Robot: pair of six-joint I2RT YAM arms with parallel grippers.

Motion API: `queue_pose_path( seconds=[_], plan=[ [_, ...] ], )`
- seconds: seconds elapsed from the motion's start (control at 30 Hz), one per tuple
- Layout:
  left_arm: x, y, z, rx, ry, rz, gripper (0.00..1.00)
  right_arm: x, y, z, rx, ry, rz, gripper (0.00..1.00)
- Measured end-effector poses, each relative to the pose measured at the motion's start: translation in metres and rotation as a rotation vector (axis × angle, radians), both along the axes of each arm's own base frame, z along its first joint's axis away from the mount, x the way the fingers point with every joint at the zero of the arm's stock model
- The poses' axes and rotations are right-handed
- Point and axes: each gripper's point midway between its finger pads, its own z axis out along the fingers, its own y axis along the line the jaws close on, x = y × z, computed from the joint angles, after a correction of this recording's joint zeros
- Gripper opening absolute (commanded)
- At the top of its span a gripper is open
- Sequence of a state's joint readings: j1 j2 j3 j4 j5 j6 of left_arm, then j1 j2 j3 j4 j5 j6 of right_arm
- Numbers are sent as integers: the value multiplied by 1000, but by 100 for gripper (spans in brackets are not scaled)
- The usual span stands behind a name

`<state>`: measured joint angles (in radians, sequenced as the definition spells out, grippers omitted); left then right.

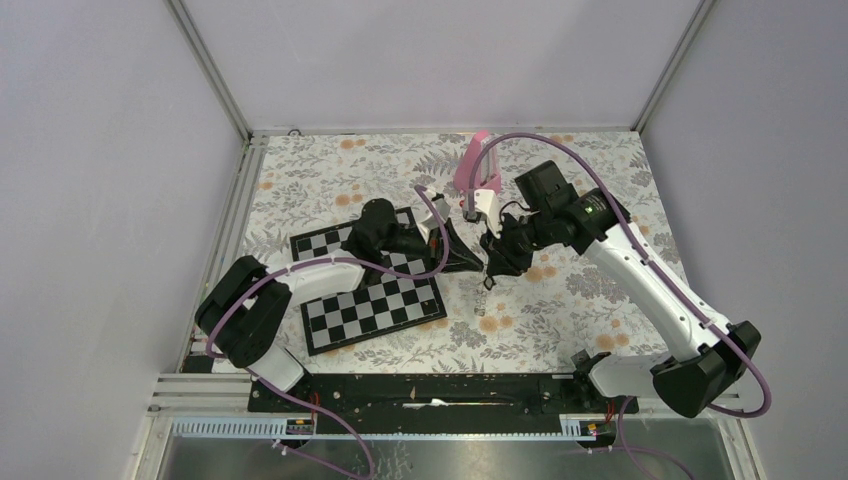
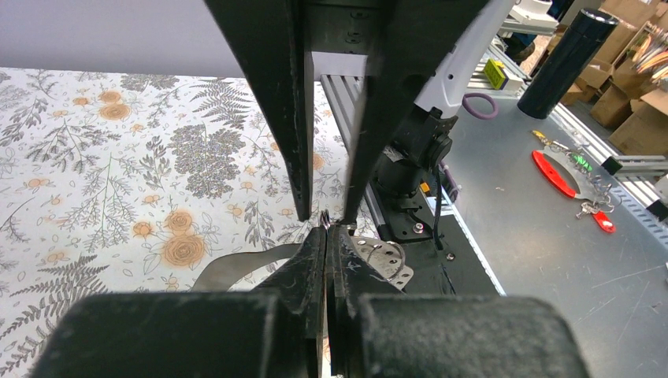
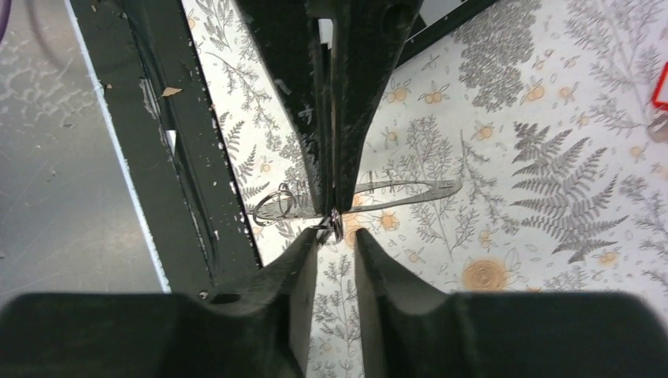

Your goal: Put the keys on the keyring

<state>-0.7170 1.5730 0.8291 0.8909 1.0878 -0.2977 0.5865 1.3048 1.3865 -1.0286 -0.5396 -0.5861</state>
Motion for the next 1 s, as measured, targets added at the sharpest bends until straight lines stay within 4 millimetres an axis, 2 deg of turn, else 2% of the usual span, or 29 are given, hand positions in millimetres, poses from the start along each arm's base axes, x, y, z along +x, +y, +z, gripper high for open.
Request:
queue_pose_path(
  seconds=[0.1,0.33,0.57,0.73,1.0],
  plan=[
    [6,5,3,-3,20,13,0,0,0,5,23,-28,-7,47],
    [11,18,22,-51,17,40,0,0,-5,19,99,-99,-25,59],
    [3,22,30,-77,40,27,0,-1,2,18,173,-122,-3,62],
    [-1,23,35,-91,63,19,0,-1,10,18,218,-129,28,54],
    [-4,25,39,-108,80,13,0,-1,15,13,244,-133,56,21]
  ],
)
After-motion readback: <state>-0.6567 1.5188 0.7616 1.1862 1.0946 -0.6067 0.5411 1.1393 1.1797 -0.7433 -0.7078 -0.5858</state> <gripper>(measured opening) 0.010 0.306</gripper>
